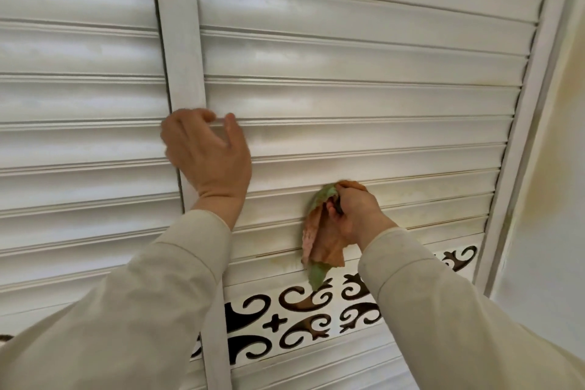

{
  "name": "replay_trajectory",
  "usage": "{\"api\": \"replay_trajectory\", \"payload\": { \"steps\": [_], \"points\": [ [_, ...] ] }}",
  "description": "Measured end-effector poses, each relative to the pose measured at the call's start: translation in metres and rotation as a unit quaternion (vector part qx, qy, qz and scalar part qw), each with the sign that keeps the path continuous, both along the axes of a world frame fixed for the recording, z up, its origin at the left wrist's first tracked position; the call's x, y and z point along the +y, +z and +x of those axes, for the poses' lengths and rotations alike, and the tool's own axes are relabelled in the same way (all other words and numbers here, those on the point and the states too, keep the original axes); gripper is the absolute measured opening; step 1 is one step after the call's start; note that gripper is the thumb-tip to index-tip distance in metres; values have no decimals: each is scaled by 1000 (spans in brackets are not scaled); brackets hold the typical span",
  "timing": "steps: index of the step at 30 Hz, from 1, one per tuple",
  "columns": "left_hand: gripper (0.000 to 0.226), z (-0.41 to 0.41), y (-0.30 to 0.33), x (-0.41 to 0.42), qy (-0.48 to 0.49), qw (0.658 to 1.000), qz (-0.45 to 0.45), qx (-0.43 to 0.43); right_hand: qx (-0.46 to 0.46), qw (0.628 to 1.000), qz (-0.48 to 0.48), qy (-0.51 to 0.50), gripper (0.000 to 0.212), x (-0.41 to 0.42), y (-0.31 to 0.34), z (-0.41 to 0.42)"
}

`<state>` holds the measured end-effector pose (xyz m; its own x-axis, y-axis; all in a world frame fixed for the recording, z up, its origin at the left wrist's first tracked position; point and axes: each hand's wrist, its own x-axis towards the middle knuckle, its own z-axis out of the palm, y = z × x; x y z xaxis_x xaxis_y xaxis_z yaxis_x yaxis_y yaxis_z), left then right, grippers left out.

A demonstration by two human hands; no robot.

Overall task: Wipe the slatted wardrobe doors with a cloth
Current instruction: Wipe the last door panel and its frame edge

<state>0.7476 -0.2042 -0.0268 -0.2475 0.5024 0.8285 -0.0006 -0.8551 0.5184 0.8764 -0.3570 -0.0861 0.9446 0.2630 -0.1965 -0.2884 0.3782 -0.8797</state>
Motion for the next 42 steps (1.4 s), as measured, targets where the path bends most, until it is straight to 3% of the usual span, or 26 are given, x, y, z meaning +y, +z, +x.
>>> {"api": "replay_trajectory", "payload": {
  "steps": [4,18,29,36,42],
  "points": [
    [14,34,0,-40,-70,982,150,93,10,1000,7,-11,11,-26,-1,24],
    [13,149,23,-115,-24,924,280,260,18,999,23,-34,21,-111,1,111],
    [17,229,31,-179,6,885,355,301,15,998,44,-42,19,-171,-4,174],
    [18,280,39,-220,37,856,401,324,27,997,39,-56,6,-220,-6,226],
    [14,300,39,-230,99,864,396,293,42,992,59,-100,7,-256,-9,268]
  ]
}}
